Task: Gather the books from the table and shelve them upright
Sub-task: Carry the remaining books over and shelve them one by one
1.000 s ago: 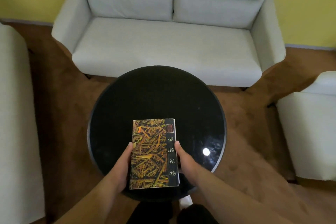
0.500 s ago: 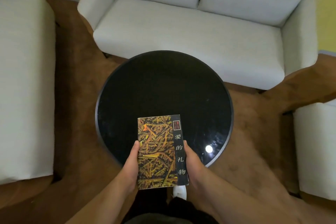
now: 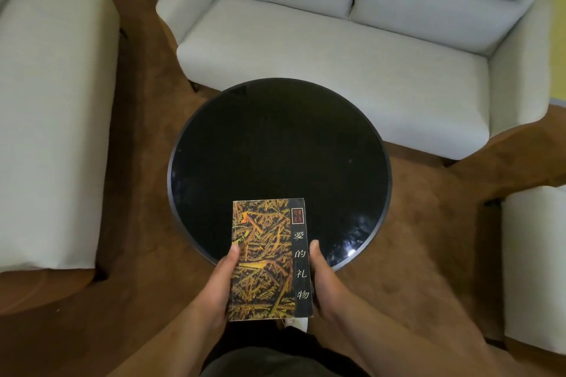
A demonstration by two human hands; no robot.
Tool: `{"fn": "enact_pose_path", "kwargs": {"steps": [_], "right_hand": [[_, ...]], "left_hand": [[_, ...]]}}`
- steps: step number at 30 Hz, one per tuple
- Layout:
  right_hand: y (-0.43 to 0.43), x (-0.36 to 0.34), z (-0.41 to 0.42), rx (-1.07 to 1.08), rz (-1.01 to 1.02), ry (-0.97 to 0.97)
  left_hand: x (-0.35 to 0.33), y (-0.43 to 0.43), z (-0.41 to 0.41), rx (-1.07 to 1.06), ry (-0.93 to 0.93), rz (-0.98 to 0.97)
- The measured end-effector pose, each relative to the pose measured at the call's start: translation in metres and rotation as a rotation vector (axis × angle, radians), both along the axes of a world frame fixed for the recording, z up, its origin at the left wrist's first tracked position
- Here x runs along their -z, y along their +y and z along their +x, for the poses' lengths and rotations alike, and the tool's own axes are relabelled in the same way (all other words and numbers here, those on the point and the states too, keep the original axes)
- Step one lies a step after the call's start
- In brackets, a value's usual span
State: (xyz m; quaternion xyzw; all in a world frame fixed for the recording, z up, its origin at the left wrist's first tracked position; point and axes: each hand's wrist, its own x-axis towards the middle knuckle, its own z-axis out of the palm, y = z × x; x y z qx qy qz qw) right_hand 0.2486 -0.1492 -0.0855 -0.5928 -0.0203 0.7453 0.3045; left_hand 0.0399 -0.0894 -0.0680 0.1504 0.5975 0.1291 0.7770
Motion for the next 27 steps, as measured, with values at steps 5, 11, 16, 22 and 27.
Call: {"fn": "enact_pose_path", "kwargs": {"steps": [5,11,16,22,27], "right_hand": [[-0.008,0.002,0.004,-0.046,-0.004,-0.009],[-0.014,-0.013,0.022,-0.147,-0.002,-0.012],[-0.006,-0.017,0.017,-0.09,-0.008,-0.05],[0.005,-0.03,0.01,-0.05,0.052,-0.113],[0.027,-0.054,-0.002,-0.11,0.139,-0.146]], "left_hand": [[0.006,-0.012,0.0,0.006,0.02,0.025],[-0.001,-0.024,0.006,-0.056,-0.033,-0.029],[-0.002,-0.029,0.015,-0.136,-0.041,-0.01],[-0.008,-0.035,0.017,-0.243,-0.117,0.007],[-0.04,-0.027,0.003,-0.294,-0.117,0.142]]}}
